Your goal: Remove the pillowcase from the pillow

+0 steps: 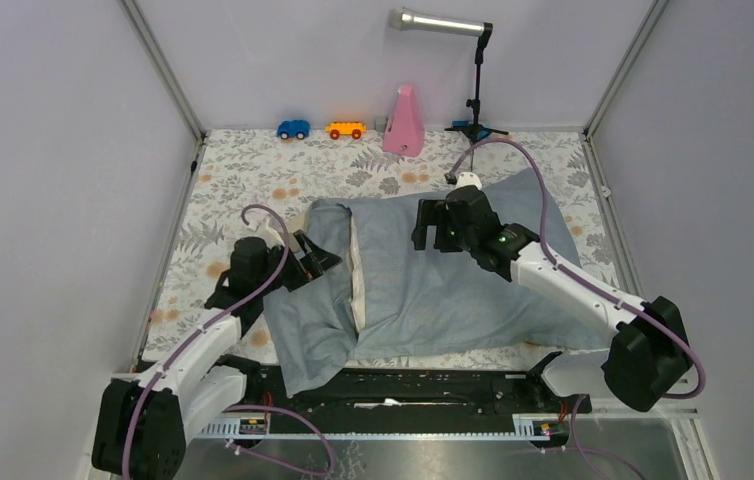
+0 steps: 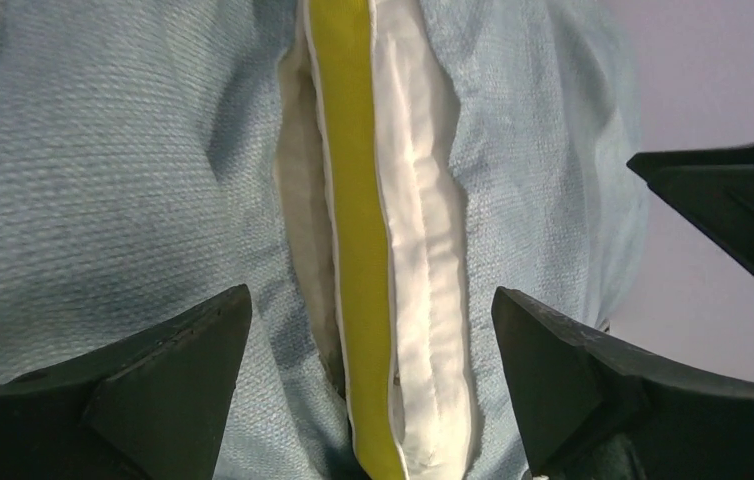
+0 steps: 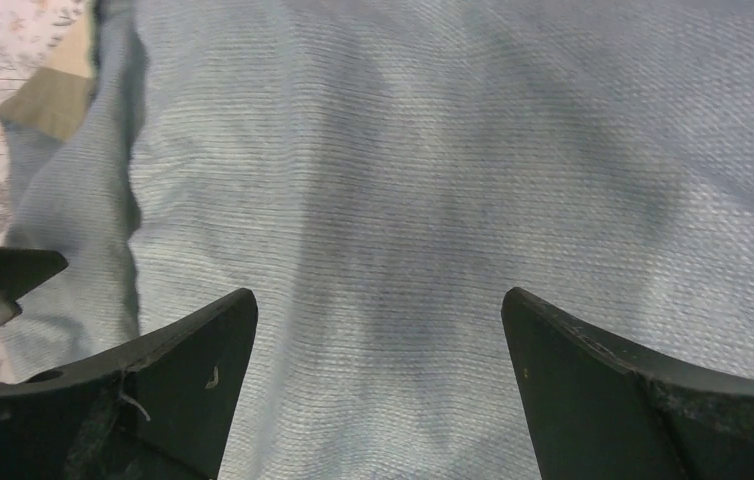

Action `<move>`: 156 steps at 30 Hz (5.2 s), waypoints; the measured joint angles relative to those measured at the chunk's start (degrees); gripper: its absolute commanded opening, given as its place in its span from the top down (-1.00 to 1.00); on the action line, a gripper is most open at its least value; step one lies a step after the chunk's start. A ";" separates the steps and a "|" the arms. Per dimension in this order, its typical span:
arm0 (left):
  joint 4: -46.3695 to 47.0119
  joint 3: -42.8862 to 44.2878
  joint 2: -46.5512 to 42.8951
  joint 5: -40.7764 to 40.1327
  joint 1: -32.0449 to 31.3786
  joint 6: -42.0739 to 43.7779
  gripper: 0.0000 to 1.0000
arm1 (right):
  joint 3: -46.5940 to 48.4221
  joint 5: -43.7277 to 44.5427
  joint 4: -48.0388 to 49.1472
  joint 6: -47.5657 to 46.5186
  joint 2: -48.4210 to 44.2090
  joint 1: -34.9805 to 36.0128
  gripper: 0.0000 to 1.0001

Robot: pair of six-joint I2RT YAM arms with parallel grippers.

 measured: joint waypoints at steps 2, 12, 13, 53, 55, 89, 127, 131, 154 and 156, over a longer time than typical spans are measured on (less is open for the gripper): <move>1.66 -0.63 1.05 0.00 -1.44 0.13 -0.97 | 0.11 1.51 -1.90 0.00 -0.11 -0.35 -0.99; 10.86 -4.04 4.28 -0.66 -8.33 0.66 -0.96 | -8.35 -1.92 -0.76 2.23 -6.82 -0.72 -0.99; 12.07 -4.59 4.83 -0.59 -8.39 0.66 -0.96 | -8.15 -1.92 -0.81 2.51 -6.43 -0.44 -0.99; 26.71 -6.71 16.35 0.98 -8.48 3.67 -0.77 | -10.84 12.37 0.24 2.51 -12.13 6.88 1.00; 26.43 -6.71 16.15 1.07 -8.59 2.32 -0.76 | -11.52 12.28 0.44 2.40 -13.22 6.88 1.00; -8.31 16.31 -0.37 -3.61 -4.72 -0.52 1.00 | -13.99 23.80 -5.84 7.30 -23.54 -8.96 0.96; -18.51 25.46 -1.25 -1.03 -18.23 10.05 1.00 | 31.52 14.56 -13.38 -12.94 30.77 -1.27 -0.48; -23.26 29.38 -6.27 -4.15 -18.34 11.41 1.00 | 30.25 16.52 -15.23 -11.43 32.81 -7.89 -0.49; -24.09 32.65 0.33 -11.39 -18.45 10.99 1.00 | 21.38 18.53 -21.90 -9.77 3.50 4.76 -0.99; -24.09 32.65 0.55 -12.22 -18.45 10.97 1.00 | 18.56 18.47 -22.45 -7.76 -0.52 9.03 -0.99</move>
